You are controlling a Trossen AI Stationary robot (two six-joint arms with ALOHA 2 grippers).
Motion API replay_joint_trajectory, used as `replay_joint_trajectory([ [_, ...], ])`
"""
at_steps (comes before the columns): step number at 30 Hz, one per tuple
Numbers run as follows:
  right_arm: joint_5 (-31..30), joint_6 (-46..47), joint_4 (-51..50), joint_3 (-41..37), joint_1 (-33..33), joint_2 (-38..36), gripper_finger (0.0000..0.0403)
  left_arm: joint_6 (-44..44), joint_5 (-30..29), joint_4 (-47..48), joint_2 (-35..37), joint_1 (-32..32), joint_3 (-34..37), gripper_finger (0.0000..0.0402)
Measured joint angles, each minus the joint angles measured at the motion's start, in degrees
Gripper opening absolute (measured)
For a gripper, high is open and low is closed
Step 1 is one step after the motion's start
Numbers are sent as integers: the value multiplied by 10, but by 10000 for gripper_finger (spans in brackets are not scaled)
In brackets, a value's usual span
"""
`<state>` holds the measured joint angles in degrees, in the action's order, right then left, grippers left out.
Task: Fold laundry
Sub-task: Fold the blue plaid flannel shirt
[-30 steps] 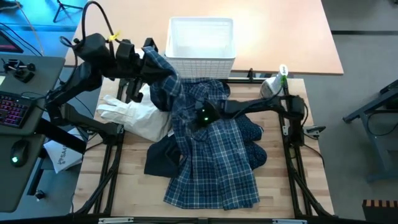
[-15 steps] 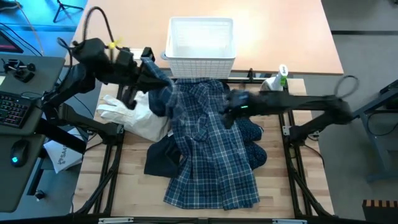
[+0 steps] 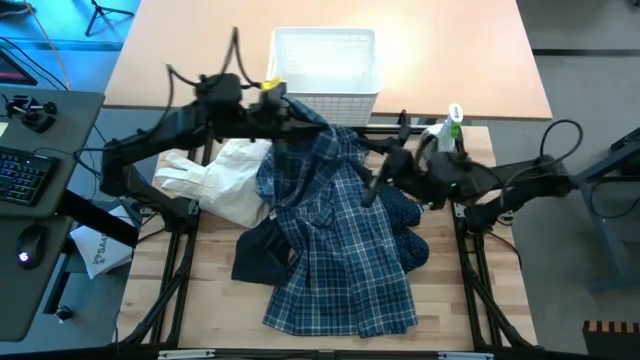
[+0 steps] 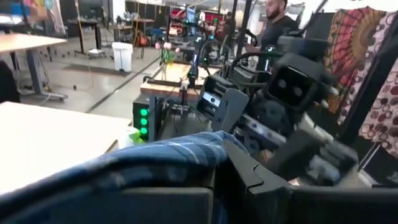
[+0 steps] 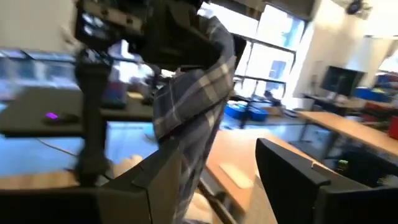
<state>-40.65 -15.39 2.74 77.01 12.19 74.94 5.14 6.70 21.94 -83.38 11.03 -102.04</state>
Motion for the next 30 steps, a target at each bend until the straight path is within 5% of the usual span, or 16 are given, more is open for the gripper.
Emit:
replay_joint_trajectory([
  [14,-7,-1,-3,31,-16,50,195,43,0,-33,-31,-4,0,15],
  [21,94,97,19,32,-43,50,189,43,16,-39,-32,-21,0,60],
  [24,97,123,21,32,-48,49,154,42,17,-27,-36,-26,0,85],
  [30,7,173,-1,32,-42,19,14,61,72,65,-12,-23,0,140],
])
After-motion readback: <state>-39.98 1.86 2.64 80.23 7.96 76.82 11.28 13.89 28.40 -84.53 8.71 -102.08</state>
